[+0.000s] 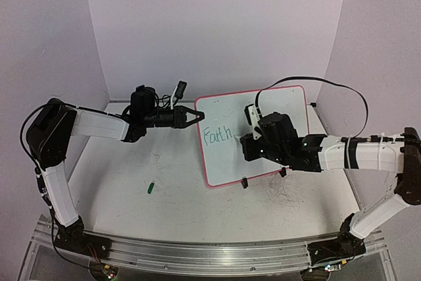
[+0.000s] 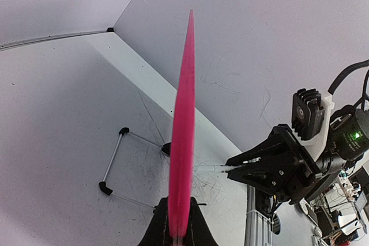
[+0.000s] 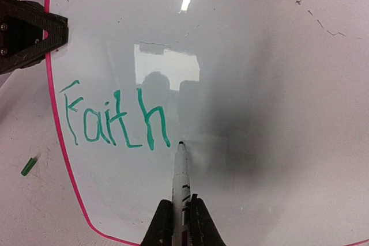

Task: Write a sentence on the whiteboard

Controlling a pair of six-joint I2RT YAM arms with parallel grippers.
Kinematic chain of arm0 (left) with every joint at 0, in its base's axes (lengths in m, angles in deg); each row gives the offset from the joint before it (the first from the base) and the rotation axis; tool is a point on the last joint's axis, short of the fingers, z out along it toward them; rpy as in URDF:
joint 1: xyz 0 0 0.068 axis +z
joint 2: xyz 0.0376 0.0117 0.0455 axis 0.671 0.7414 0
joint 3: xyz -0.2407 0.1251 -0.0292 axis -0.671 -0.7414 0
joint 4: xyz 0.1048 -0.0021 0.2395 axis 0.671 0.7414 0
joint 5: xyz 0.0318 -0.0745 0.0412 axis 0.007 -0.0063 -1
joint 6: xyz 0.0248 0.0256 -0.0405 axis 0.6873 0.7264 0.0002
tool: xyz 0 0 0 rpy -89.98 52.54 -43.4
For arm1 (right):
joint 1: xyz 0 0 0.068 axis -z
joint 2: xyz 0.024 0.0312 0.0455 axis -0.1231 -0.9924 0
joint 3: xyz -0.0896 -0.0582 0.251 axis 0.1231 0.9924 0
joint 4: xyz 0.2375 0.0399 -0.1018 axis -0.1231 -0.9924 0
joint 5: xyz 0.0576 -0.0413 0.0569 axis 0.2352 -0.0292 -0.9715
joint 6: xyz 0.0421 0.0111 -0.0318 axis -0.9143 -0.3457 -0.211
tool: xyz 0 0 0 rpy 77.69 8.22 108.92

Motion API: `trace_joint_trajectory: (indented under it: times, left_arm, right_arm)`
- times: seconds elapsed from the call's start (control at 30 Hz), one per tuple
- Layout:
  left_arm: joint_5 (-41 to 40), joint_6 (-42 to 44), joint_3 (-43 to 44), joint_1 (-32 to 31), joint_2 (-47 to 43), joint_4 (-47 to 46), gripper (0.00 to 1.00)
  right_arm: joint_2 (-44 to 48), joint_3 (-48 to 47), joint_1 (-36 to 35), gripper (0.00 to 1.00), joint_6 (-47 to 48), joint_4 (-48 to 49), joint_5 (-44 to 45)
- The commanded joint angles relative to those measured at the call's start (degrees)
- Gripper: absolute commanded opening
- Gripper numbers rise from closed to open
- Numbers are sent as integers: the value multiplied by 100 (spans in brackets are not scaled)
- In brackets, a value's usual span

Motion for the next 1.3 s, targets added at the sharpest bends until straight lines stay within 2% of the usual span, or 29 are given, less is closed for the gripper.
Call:
trace_joint_trajectory:
  times: [0.0,0.43,0.5,0.63,0.7,0.8,0.97,1.07,1.27]
  left_arm:
    - [8,54,117,-88,-123,133,0]
    - [-2,79,109,-91,-98,133,0]
    - [5,72,117,-95,-76,142,0]
    - [16,63,133,-96,-69,138,0]
    - [0,70,120,-96,-87,140,0]
    - [-80,54,91,-96,-113,138,1]
    - [-195,-28,90,-96,-181,155,21]
    - [-269,-92,120,-107,-194,159,29]
    - [-385,-103,120,-184,-141,159,32]
  right_arm:
    - [-36,-18,24,0,18,49,248]
    - [27,-14,-46,0,11,-248,-32]
    - [157,-123,-183,0,5,-480,-250]
    - [1008,-331,-389,0,48,-534,-716]
    - [1236,-408,-177,0,74,-510,-573]
    - [1236,-367,554,0,10,-500,-745]
    - [1441,-95,720,0,181,-82,-516]
    - [1439,-45,726,0,428,-17,-258]
    - [1474,-35,725,0,652,12,-321]
